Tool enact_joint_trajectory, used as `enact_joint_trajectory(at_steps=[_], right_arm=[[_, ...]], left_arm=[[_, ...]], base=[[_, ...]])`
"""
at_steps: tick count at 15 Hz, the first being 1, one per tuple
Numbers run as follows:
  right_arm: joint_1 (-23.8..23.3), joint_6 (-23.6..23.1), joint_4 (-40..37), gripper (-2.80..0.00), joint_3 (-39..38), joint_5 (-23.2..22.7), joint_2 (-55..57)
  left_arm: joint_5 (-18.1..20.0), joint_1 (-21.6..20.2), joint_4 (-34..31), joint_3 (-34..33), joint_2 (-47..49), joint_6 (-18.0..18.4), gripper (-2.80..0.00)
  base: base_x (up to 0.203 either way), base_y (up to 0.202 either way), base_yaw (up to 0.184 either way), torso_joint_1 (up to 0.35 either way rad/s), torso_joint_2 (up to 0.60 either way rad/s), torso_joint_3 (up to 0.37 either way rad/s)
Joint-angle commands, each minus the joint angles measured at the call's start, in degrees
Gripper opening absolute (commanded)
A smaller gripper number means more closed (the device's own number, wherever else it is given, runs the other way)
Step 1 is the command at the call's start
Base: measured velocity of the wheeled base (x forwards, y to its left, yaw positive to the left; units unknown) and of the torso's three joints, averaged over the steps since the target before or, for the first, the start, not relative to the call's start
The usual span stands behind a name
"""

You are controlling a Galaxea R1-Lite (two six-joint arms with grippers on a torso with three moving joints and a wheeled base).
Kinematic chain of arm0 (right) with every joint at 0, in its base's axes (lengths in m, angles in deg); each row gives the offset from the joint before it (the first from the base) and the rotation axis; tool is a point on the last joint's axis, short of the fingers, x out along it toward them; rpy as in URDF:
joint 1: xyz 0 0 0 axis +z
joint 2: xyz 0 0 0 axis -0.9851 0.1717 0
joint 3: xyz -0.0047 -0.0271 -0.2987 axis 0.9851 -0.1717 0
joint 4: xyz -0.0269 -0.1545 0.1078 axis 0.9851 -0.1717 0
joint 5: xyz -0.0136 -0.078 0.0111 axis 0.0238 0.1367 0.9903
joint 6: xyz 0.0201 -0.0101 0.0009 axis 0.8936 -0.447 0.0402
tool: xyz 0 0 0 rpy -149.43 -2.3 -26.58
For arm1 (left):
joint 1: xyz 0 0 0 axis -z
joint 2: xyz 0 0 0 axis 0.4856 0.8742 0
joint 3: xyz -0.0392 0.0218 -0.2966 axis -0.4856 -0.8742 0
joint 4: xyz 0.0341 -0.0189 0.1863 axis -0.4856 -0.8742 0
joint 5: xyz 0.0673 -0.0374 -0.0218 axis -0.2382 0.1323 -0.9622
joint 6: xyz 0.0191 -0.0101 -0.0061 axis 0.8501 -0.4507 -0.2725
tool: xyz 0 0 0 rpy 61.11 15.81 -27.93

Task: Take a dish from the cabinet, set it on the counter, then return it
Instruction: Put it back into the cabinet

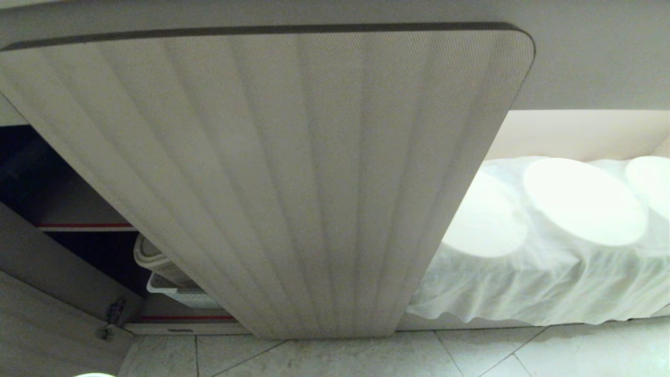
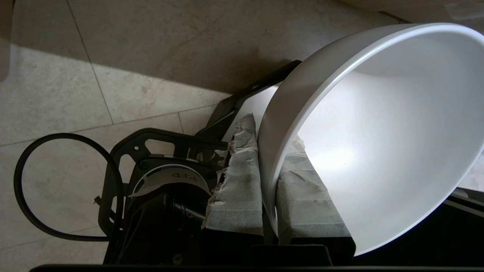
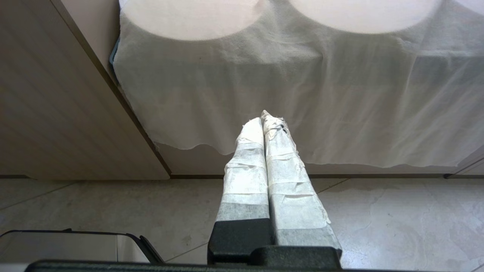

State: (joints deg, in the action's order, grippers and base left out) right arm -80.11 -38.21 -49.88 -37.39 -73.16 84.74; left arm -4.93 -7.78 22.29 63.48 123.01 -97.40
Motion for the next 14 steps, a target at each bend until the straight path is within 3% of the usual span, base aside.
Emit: enact_joint_trajectory(at_steps=[1, 14], right_arm=[[0.0, 0.0, 0.0, -2.8, 0.0, 0.0, 0.0], [0.0, 0.0, 0.0, -2.8, 0.0, 0.0, 0.0]], left_arm=[[-0.1, 0.0, -0.3, 0.1, 0.0, -0.2, -2.8], [0.1, -0.1, -1.4, -0.1, -0.4, -0.3, -2.8]], base=[[0.0, 0.0, 0.0, 0.0, 0.0, 0.0], [0.0, 0.0, 0.0, 0.0, 0.0, 0.0]])
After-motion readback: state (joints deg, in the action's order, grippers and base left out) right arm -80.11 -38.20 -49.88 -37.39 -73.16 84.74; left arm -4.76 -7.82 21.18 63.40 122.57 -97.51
